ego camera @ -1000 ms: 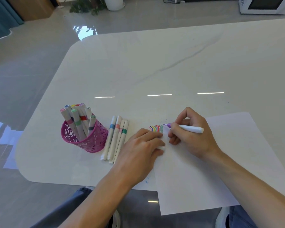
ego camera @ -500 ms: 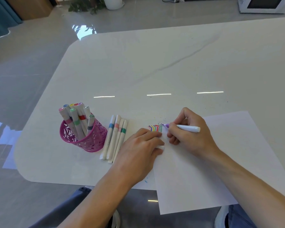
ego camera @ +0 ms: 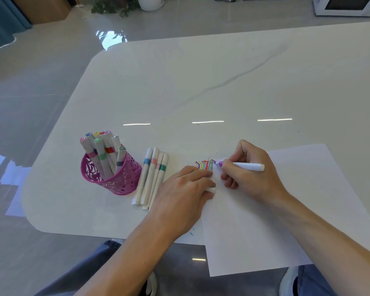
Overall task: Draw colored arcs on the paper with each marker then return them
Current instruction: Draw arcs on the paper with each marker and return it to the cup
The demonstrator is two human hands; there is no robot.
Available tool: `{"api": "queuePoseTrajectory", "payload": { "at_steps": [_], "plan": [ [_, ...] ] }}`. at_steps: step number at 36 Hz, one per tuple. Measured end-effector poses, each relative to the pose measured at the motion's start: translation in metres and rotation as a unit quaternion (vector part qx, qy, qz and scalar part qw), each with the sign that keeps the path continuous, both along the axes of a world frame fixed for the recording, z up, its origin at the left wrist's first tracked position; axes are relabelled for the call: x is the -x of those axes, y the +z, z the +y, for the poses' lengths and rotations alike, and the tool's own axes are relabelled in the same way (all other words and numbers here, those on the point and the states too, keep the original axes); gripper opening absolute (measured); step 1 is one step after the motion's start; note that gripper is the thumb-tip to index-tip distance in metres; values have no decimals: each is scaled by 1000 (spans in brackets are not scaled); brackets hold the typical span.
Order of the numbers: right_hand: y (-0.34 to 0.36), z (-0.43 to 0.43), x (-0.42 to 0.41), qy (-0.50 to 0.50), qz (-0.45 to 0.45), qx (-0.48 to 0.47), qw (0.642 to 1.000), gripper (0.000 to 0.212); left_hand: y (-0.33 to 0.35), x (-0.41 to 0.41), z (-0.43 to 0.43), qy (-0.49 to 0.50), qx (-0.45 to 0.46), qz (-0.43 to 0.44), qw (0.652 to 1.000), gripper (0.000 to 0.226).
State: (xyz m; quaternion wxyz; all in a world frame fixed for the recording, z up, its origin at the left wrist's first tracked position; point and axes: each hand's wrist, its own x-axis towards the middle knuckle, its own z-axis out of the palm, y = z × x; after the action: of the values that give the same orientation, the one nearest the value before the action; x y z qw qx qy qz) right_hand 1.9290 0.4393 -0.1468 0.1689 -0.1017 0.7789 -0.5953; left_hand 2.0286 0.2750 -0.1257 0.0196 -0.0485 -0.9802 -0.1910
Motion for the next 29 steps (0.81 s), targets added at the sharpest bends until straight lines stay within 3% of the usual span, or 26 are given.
{"api": "queuePoseTrajectory", "payload": {
  "at_steps": [10,29],
  "plan": [
    [1,0,2,6,-3,3,1000,31,1,0,1,1,5,1,1000,17],
    [-1,1,2,19,-13,1,1000,27,1,-1,0,-6,6,14,1000,18]
  ]
}}
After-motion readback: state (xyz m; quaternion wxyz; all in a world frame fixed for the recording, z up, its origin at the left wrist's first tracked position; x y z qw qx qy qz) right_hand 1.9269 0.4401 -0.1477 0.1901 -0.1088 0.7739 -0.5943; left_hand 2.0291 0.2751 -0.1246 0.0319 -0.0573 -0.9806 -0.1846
